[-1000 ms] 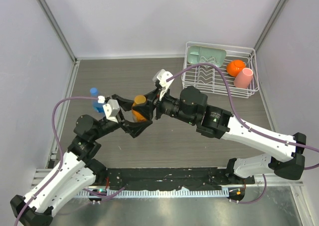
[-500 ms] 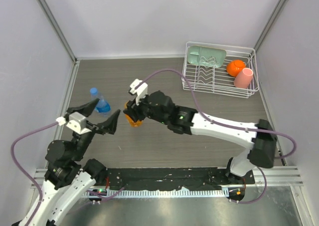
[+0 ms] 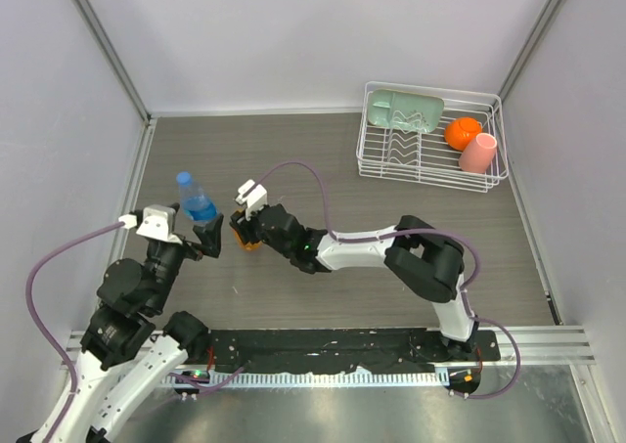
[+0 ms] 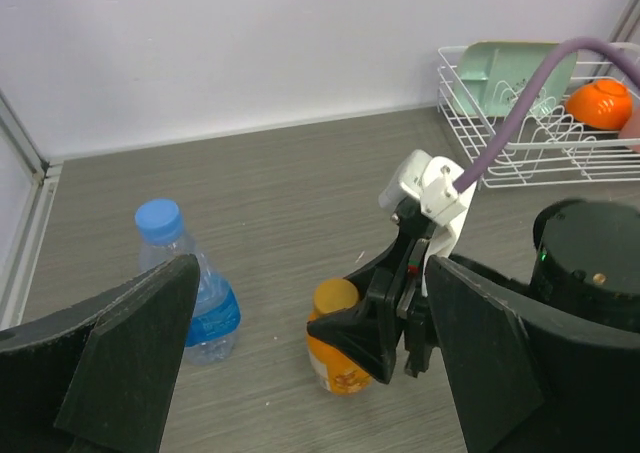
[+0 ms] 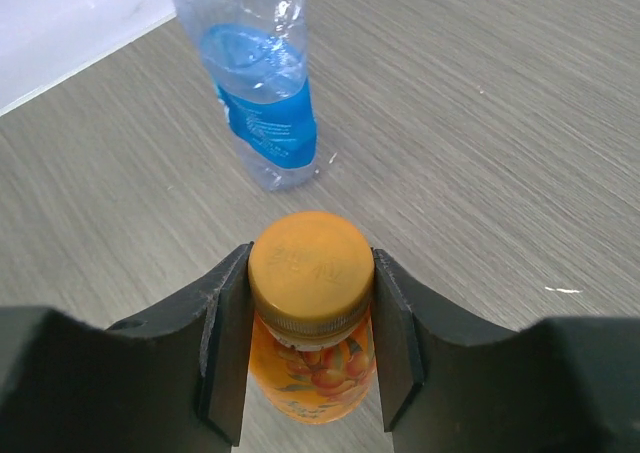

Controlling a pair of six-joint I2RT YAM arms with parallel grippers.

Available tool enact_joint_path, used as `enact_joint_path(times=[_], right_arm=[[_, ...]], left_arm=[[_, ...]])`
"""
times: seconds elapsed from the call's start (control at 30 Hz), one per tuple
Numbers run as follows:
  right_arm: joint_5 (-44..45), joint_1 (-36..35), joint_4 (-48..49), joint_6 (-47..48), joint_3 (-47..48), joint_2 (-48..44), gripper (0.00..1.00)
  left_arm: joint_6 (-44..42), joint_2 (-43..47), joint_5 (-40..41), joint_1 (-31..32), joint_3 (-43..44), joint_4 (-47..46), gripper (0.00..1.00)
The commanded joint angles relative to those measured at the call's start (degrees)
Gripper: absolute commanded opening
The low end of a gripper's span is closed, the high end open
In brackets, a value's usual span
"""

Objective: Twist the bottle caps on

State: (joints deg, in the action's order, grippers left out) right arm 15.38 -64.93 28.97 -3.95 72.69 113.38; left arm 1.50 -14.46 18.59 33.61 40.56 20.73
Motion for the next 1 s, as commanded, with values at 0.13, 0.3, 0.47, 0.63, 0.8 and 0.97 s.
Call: enact_joint_path(times=[0.13,0.3,0.47,0.63,0.8,0.97], right_arm=[[10.2,-1.6,22.7,3.8,-4.0,4.7,0.01],[14.3,-3.4,28.4,7.3,-6.2,7.8,0.04],[15.5,-4.1,26.4,6.8,-6.2,9.0,0.21],[15.7,-4.4,21.9,5.5,-6.5,6.6,0.51],[14.9,-4.4,18.8,5.6,-8.3,1.6,0.77],[13.8,-4.8,14.1,5.7,-7.6,-4.7,0.91]], left_arm=[[4.8,-3.6,2.7,-0.3,5.7,1.9,1.00],[5.5,-4.2,1.5,-0.4,5.8,2.2,1.00],[5.6,-5.5,0.5,-0.3,6.6,2.7,1.00],[5.4,-6.8,0.1,-0.4,6.5,2.1,1.00],[5.2,-10.4,-0.4,-0.4,7.8,1.5,1.00],[5.4,-14.1,-1.4,-0.4,10.3,0.7,1.00]])
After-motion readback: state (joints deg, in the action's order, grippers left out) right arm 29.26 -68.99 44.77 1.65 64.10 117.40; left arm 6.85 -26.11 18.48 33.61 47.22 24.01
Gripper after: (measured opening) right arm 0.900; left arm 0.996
